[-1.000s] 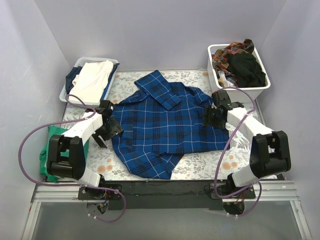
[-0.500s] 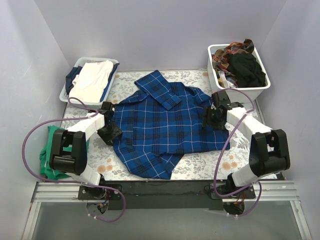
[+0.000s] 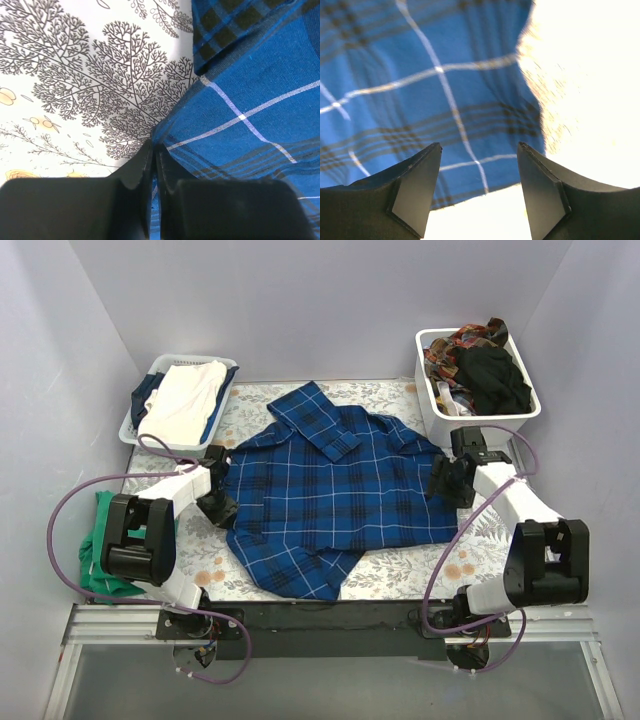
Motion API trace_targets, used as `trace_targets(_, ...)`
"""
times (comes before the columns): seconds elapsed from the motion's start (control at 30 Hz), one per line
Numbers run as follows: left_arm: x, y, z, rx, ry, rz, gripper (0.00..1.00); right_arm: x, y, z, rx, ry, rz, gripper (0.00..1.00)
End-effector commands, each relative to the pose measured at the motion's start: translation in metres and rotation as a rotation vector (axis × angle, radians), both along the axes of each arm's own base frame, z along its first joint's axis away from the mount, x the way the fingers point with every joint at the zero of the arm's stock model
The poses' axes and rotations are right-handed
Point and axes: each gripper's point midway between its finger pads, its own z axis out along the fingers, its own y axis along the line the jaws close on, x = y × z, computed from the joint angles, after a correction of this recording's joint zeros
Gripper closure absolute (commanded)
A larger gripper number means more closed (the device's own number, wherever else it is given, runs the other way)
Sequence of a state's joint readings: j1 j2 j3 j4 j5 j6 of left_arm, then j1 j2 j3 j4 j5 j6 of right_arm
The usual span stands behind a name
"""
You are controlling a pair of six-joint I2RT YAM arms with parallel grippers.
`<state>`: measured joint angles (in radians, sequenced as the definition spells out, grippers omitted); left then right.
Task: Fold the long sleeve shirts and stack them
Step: Fold the shirt
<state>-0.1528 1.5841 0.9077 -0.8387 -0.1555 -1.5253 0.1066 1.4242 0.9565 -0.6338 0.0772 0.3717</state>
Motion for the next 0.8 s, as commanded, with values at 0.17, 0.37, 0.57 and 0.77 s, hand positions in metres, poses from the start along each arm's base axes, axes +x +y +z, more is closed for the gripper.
trace_targets(0.17, 0.021, 0.041, 0.024, 0.105, -0.06, 0.067, 1.0, -0.055, -0.02, -0.012, -0.02, 0.165, -0.089, 0.28)
trace_targets(0.37, 0.021, 0.034, 0.022, 0.05, -0.066, 0.065, 1.0, -0.091, -0.012, -0.009, 0.022, 0.258, -0.03, 0.29)
trace_targets(0.57, 0.016, 0.031, 0.026, 0.031, -0.074, 0.06, 0.79, -0.128, 0.0, -0.02, 0.094, 0.327, -0.01, 0.29)
trace_targets(0.77, 0.006, 0.028, 0.042, 0.01, -0.088, 0.048, 0.51, -0.134, 0.008, -0.023, 0.139, 0.344, -0.028, 0.35)
